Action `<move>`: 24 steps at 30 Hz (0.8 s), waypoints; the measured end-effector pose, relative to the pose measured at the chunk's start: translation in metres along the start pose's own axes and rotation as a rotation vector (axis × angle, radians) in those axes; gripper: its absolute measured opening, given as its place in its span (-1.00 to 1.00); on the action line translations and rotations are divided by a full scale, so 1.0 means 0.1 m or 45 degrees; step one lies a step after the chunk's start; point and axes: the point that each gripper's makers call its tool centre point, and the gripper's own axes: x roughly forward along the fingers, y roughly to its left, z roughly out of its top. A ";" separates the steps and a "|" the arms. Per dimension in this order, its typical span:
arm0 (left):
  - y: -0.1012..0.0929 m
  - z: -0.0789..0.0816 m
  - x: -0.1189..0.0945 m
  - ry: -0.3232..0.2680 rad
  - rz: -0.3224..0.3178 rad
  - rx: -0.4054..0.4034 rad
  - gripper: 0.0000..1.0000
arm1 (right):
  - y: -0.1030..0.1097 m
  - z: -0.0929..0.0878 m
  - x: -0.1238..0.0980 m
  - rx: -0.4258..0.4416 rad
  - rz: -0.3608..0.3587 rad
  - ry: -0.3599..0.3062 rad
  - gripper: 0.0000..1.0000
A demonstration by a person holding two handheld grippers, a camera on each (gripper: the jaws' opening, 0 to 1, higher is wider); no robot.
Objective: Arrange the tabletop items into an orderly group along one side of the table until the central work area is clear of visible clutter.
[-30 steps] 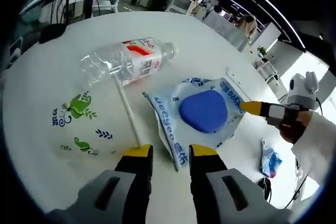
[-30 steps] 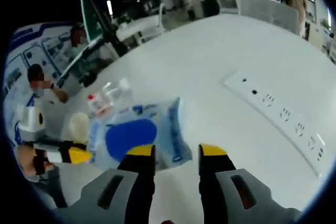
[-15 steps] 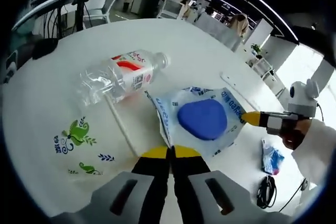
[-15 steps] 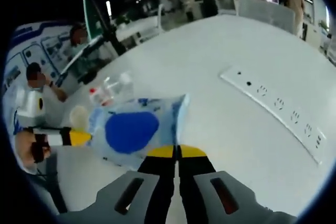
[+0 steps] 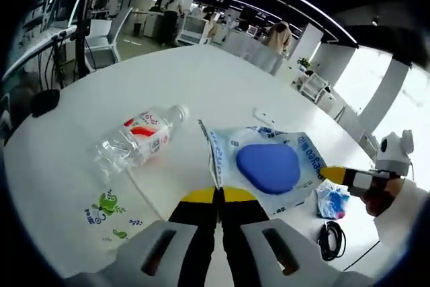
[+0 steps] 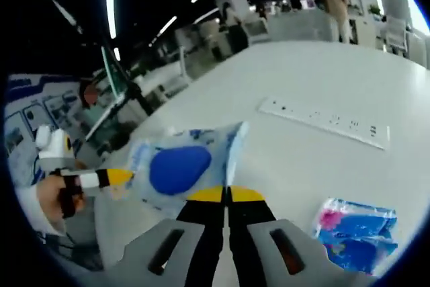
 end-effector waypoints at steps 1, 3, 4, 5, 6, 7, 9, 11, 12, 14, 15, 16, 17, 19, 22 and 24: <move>-0.02 -0.01 -0.03 -0.001 -0.008 0.000 -1.00 | 0.03 0.00 -0.06 0.003 -0.002 -0.019 -1.00; -0.05 -0.02 -0.05 -0.002 -0.022 -0.001 -1.00 | 0.09 -0.03 -0.22 0.010 -0.011 -0.056 -1.00; -0.08 -0.02 -0.08 -0.003 -0.028 0.002 -1.00 | 0.11 -0.05 -0.28 0.013 -0.015 -0.065 -1.00; -0.12 -0.02 -0.10 -0.002 -0.038 0.012 -1.00 | 0.13 -0.08 -0.36 0.016 -0.023 -0.082 -1.00; -0.14 -0.03 -0.12 -0.002 -0.051 0.024 -1.00 | 0.14 -0.10 -0.41 0.026 -0.029 -0.093 -1.00; -0.16 -0.03 -0.13 -0.001 -0.058 0.032 -1.00 | 0.15 -0.12 -0.46 0.050 -0.034 -0.107 -1.00; -0.21 -0.02 -0.17 -0.001 -0.072 0.045 -1.00 | 0.17 -0.18 -0.56 0.107 -0.042 -0.131 -1.00; -0.27 0.00 -0.22 -0.010 -0.091 0.048 -1.00 | 0.19 -0.24 -0.66 0.106 -0.052 -0.145 -1.00; -0.31 0.03 -0.25 -0.020 -0.105 0.056 -1.00 | 0.20 -0.25 -0.70 0.110 -0.056 -0.153 -1.00; -0.37 0.07 -0.29 -0.038 -0.123 0.067 -1.00 | 0.23 -0.26 -0.80 0.147 -0.060 -0.189 -1.00; -0.41 0.09 -0.32 -0.049 -0.141 0.079 -1.00 | 0.24 -0.26 -0.84 0.157 -0.062 -0.204 -1.00; -0.43 0.10 -0.34 -0.054 -0.153 0.089 -1.00 | 0.26 -0.26 -0.90 0.168 -0.064 -0.226 -1.00; -0.45 0.11 -0.35 -0.058 -0.164 0.100 -1.00 | 0.28 -0.26 -0.94 0.170 -0.063 -0.238 -1.00; -0.47 0.13 -0.37 -0.060 -0.181 0.114 -1.00 | 0.34 -0.26 -1.03 0.172 -0.059 -0.256 -1.00; -0.50 0.14 -0.43 -0.069 -0.206 0.094 -1.00 | 0.44 -0.26 -1.14 0.172 -0.048 -0.289 -1.00; -0.51 0.15 -0.45 -0.077 -0.213 0.085 -1.00 | 0.50 -0.28 -1.18 0.156 -0.043 -0.293 -1.00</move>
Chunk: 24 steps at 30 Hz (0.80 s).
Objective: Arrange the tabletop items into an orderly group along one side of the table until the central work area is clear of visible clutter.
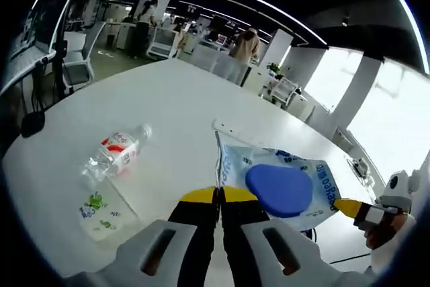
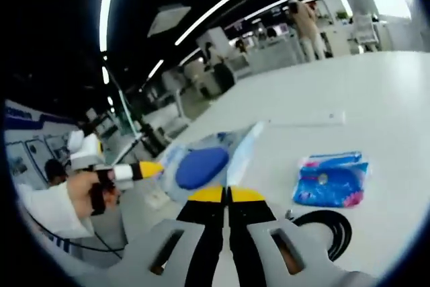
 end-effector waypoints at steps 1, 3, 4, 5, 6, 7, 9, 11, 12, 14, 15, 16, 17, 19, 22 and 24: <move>-0.02 0.01 -0.01 -0.005 -0.004 0.000 -1.00 | 0.01 -0.01 -0.01 -0.010 -0.001 0.004 -1.00; -0.04 0.02 -0.03 -0.012 -0.011 0.003 -1.00 | 0.03 -0.08 -0.03 -0.068 0.000 0.035 -1.00; -0.04 0.02 -0.04 -0.015 -0.014 0.002 -1.00 | 0.04 -0.11 -0.03 -0.058 0.003 0.038 -1.00; -0.04 0.02 -0.04 -0.014 -0.017 0.005 -1.00 | 0.04 -0.13 -0.04 -0.048 0.002 0.039 -1.00; -0.05 0.02 -0.05 -0.012 -0.020 0.005 -1.00 | 0.04 -0.14 -0.05 -0.040 -0.001 0.035 -1.00; -0.05 0.02 -0.06 -0.010 -0.024 0.003 -1.00 | 0.04 -0.14 -0.06 -0.029 -0.004 0.030 -1.00; -0.06 0.02 -0.07 -0.011 -0.027 -0.007 -1.00 | 0.04 -0.12 -0.07 -0.030 -0.003 0.025 -1.00; -0.07 0.02 -0.07 -0.013 -0.034 -0.014 -1.00 | 0.04 -0.10 -0.07 -0.030 -0.003 0.018 -1.00; -0.08 0.01 -0.07 -0.012 -0.038 -0.022 -1.00 | 0.03 -0.08 -0.07 -0.028 -0.005 0.015 -1.00; -0.08 0.01 -0.07 -0.012 -0.045 -0.041 -1.00 | 0.01 -0.06 -0.06 -0.026 -0.009 0.008 -1.00; -0.08 0.01 -0.06 -0.010 -0.046 -0.047 -1.00 | 0.00 -0.05 -0.05 -0.019 -0.011 0.003 -1.00; -0.08 0.01 -0.06 -0.008 -0.046 -0.049 -1.00 | -0.01 -0.05 -0.05 -0.009 -0.013 -0.001 -1.00; -0.08 0.01 -0.05 -0.004 -0.050 -0.050 -1.00 | -0.01 -0.05 -0.05 -0.004 -0.015 -0.002 -1.00; -0.07 0.01 -0.03 0.003 -0.054 -0.041 -1.00 | -0.02 -0.06 -0.04 0.006 -0.024 -0.003 -1.00; -0.07 0.01 0.01 0.012 -0.058 -0.030 -1.00 | -0.04 -0.08 -0.01 0.025 -0.030 0.002 -1.00; -0.05 0.01 0.06 0.025 -0.055 -0.015 -1.00 | -0.05 -0.09 0.03 0.037 -0.039 0.009 -1.00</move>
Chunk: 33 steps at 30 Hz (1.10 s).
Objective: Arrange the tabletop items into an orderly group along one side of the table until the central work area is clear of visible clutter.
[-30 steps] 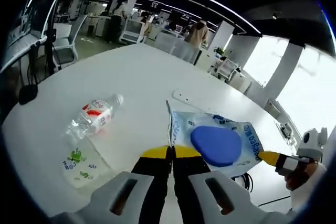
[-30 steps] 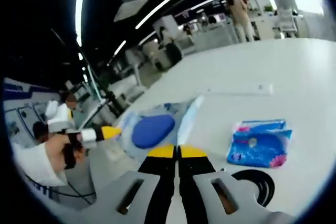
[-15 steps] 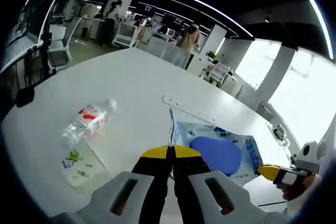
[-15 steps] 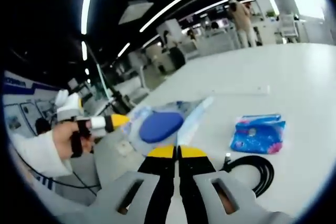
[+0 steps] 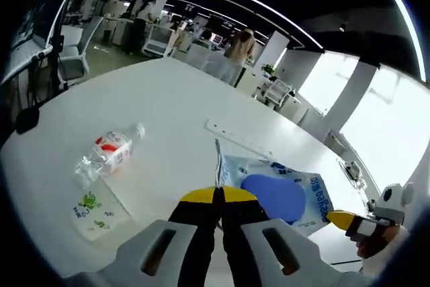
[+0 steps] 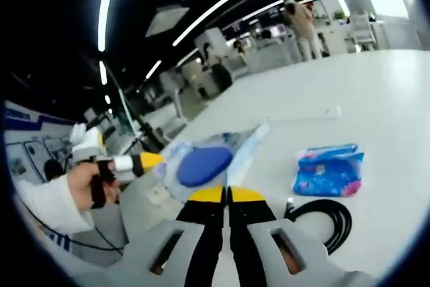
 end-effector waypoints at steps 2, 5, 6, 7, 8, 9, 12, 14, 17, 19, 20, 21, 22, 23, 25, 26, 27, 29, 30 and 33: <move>0.02 -0.01 0.05 0.020 0.001 0.020 -1.00 | -0.02 -0.02 0.05 0.001 -0.022 0.020 -1.00; 0.07 -0.01 0.12 0.034 0.003 0.018 -1.00 | -0.05 -0.04 0.13 -0.024 -0.042 0.039 -1.00; 0.09 0.00 0.15 0.040 0.004 0.013 -1.00 | -0.07 -0.06 0.17 -0.033 -0.048 0.053 -1.00; 0.11 0.00 0.17 0.044 0.006 0.010 -1.00 | -0.08 -0.06 0.19 -0.030 -0.052 0.061 -1.00; 0.12 0.00 0.19 0.048 0.008 0.009 -1.00 | -0.09 -0.07 0.22 -0.026 -0.053 0.068 -1.00; 0.13 0.00 0.21 0.052 0.011 0.013 -1.00 | -0.10 -0.07 0.25 -0.026 -0.056 0.075 -1.00; 0.15 0.01 0.27 0.072 0.012 0.033 -1.00 | -0.17 -0.06 0.34 -0.023 -0.083 0.091 -1.00; 0.18 0.01 0.31 0.086 0.016 0.041 -1.00 | -0.21 -0.05 0.40 -0.025 -0.091 0.099 -1.00; 0.22 0.00 0.41 0.112 0.018 0.030 -1.00 | -0.29 -0.02 0.49 -0.030 -0.112 0.114 -1.00; 0.24 0.00 0.47 0.123 0.015 0.029 -1.00 | -0.33 -0.02 0.56 -0.052 -0.124 0.126 -1.00; 0.24 -0.01 0.50 0.129 0.015 0.029 -1.00 | -0.35 -0.01 0.59 -0.053 -0.123 0.128 -1.00; 0.26 -0.02 0.54 0.141 0.018 0.020 -1.00 | -0.36 0.00 0.62 -0.051 -0.126 0.132 -1.00; 0.26 -0.02 0.57 0.143 0.016 0.010 -1.00 | -0.37 0.00 0.66 -0.051 -0.126 0.141 -1.00; 0.26 -0.01 0.59 0.141 0.013 -0.003 -1.00 | -0.39 0.00 0.69 -0.059 -0.132 0.148 -1.00; 0.26 0.03 0.64 0.136 0.009 -0.007 -1.00 | -0.44 0.01 0.72 -0.081 -0.156 0.157 -1.00; 0.26 0.04 0.67 0.135 0.008 -0.004 -1.00 | -0.45 0.02 0.74 -0.084 -0.156 0.156 -1.00; 0.26 0.05 0.69 0.134 0.007 0.000 -1.00 | -0.47 0.02 0.75 -0.088 -0.158 0.155 -1.00; 0.25 0.07 0.75 0.136 0.000 0.002 -1.00 | -0.51 0.03 0.79 -0.094 -0.166 0.160 -1.00; 0.24 0.08 0.80 0.138 -0.005 0.003 -1.00 | -0.53 0.04 0.80 -0.093 -0.168 0.162 -1.00; 0.24 0.08 0.90 0.149 -0.014 0.015 -1.00 | -0.59 0.07 0.86 -0.078 -0.179 0.163 -1.00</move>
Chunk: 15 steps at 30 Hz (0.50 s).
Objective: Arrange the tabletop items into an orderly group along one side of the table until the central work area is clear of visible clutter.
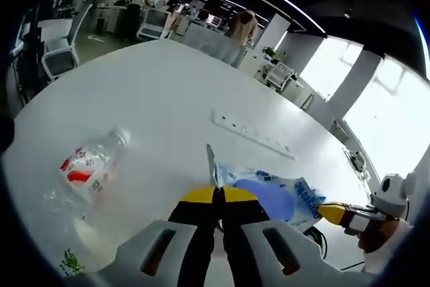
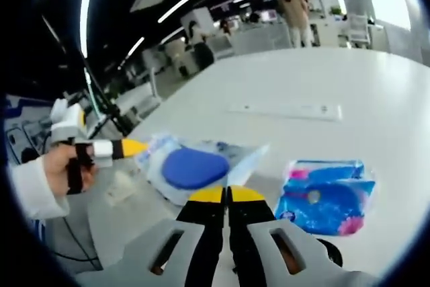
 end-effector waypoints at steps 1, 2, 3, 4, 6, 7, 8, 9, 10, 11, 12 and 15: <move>0.01 0.00 0.04 0.005 0.000 0.002 -1.00 | -0.01 0.01 0.02 -0.004 -0.004 0.000 -1.00; 0.02 0.00 0.07 0.009 -0.001 0.001 -1.00 | -0.03 0.02 0.04 -0.013 -0.011 0.002 -1.00; 0.04 -0.01 0.10 0.015 -0.001 -0.005 -1.00 | -0.06 0.02 0.07 -0.015 -0.018 0.009 -1.00; 0.05 -0.02 0.14 0.024 -0.002 -0.019 -1.00 | -0.08 0.02 0.08 -0.012 -0.021 0.013 -1.00; 0.07 -0.04 0.19 0.033 -0.003 -0.030 -1.00 | -0.11 0.01 0.11 -0.009 -0.025 0.019 -1.00; 0.07 -0.04 0.21 0.034 -0.003 -0.031 -1.00 | -0.12 0.01 0.13 -0.015 -0.029 0.025 -1.00; 0.07 -0.03 0.23 0.037 -0.004 -0.030 -1.00 | -0.12 0.01 0.15 -0.017 -0.028 0.029 -1.00; 0.07 -0.03 0.24 0.037 -0.004 -0.028 -1.00 | -0.13 0.01 0.17 -0.009 -0.020 0.034 -1.00; 0.08 -0.04 0.26 0.042 -0.001 -0.021 -1.00 | -0.13 0.01 0.18 -0.006 -0.021 0.034 -1.00; 0.08 -0.04 0.28 0.046 0.000 -0.017 -1.00 | -0.15 0.01 0.20 -0.018 -0.026 0.038 -1.00; 0.09 -0.05 0.30 0.053 -0.001 -0.015 -1.00 | -0.16 0.00 0.22 -0.026 -0.028 0.044 -1.00; 0.10 -0.08 0.36 0.073 -0.004 -0.003 -1.00 | -0.22 -0.04 0.25 -0.015 -0.042 0.063 -1.00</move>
